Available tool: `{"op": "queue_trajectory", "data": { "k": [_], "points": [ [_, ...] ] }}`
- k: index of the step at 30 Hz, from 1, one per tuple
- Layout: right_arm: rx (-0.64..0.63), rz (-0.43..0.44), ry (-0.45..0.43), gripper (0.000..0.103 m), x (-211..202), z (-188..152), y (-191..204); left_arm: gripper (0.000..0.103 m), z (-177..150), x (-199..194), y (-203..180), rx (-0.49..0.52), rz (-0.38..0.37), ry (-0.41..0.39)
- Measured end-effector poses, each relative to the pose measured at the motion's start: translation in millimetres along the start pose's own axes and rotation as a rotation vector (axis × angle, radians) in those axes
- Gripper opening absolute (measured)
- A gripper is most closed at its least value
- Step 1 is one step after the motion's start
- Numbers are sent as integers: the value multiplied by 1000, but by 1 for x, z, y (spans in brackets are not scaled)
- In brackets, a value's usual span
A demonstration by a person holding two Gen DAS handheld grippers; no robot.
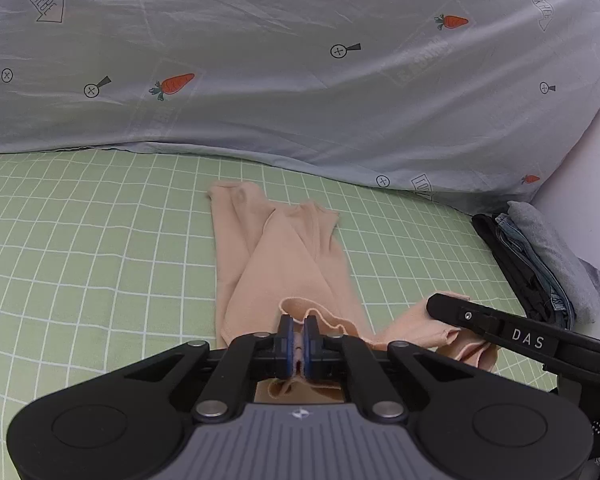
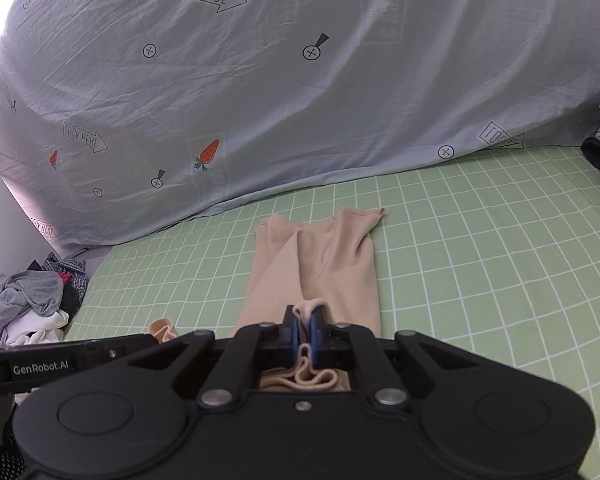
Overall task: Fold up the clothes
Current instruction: 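Pinch the hem end with both grippers and fold it toward the collar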
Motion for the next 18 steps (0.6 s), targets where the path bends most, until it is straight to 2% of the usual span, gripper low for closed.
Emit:
{"op": "queue_trajectory", "data": {
  "k": [4, 8, 14, 16, 17, 18],
  "points": [
    [8, 15, 11, 6, 37, 18, -12, 4, 24, 29, 13, -19, -1, 0],
    [30, 1, 50, 6, 84, 36, -27, 4, 44, 70, 34, -84, 6, 33],
    [75, -56, 189, 9, 149, 31, -59, 4, 46, 130, 69, -184, 55, 103],
    [101, -74, 182, 34, 148, 30, -70, 5, 44, 133, 79, -233, 66, 104],
    [115, -83, 179, 41, 148, 29, -75, 8, 43, 131, 84, -252, 69, 99],
    [128, -92, 176, 50, 148, 29, -80, 16, 42, 127, 88, -265, 70, 92]
  ]
}}
Point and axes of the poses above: each gripper's, at about its wrist camera, not at the fingertips, and x roughly the way its jaws point, y to its left, z to its top, the point moved 8 cm from there along x, roughly the way its jaws point, and after that the axes turned 2 degrees about -x, right-handed, at the moved point
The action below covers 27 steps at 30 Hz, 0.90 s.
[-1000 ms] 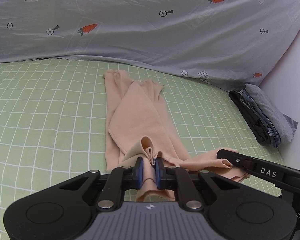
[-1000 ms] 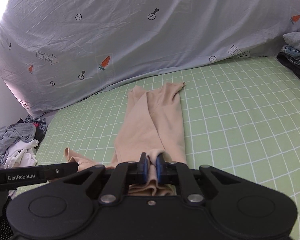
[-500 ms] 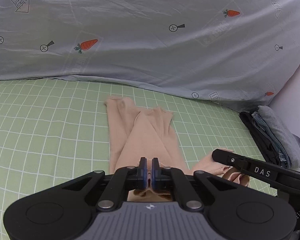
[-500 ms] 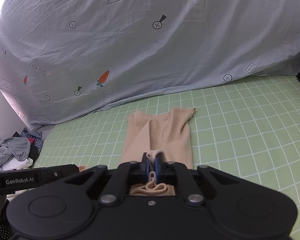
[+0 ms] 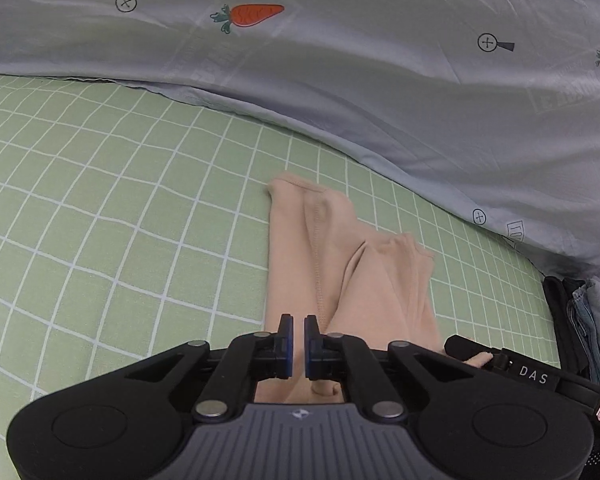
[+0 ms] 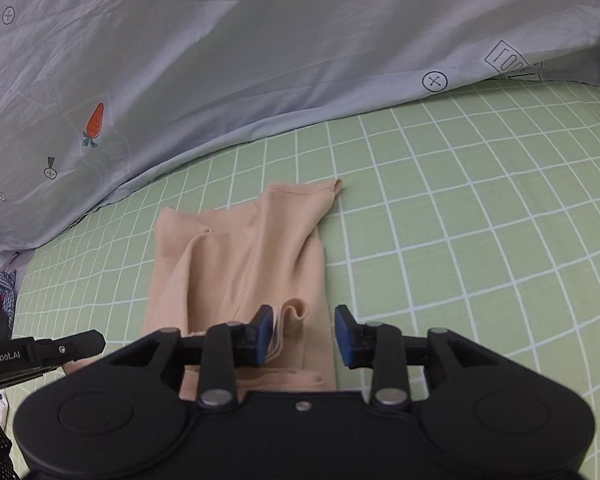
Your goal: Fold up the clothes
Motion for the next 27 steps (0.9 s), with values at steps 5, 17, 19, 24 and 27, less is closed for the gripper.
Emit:
{"op": "queue_trajectory", "data": {
  "k": [5, 17, 19, 24, 27],
  "points": [
    [55, 4, -53, 60, -25, -4, -21, 39, -11, -22, 17, -33, -16, -8],
    [83, 166, 27, 67, -26, -62, -3, 64, -61, -6, -15, 102, -134, 108],
    [80, 202, 40, 35, -22, -65, 2, 62, -64, 0, -22, 119, -147, 109],
    [5, 220, 1, 8, -36, -59, 12, 11, -65, -8, -29, 87, -190, 93],
    [19, 276, -68, 7, -60, -36, 15, 11, -43, -36, -33, 46, -227, 5]
  ]
}}
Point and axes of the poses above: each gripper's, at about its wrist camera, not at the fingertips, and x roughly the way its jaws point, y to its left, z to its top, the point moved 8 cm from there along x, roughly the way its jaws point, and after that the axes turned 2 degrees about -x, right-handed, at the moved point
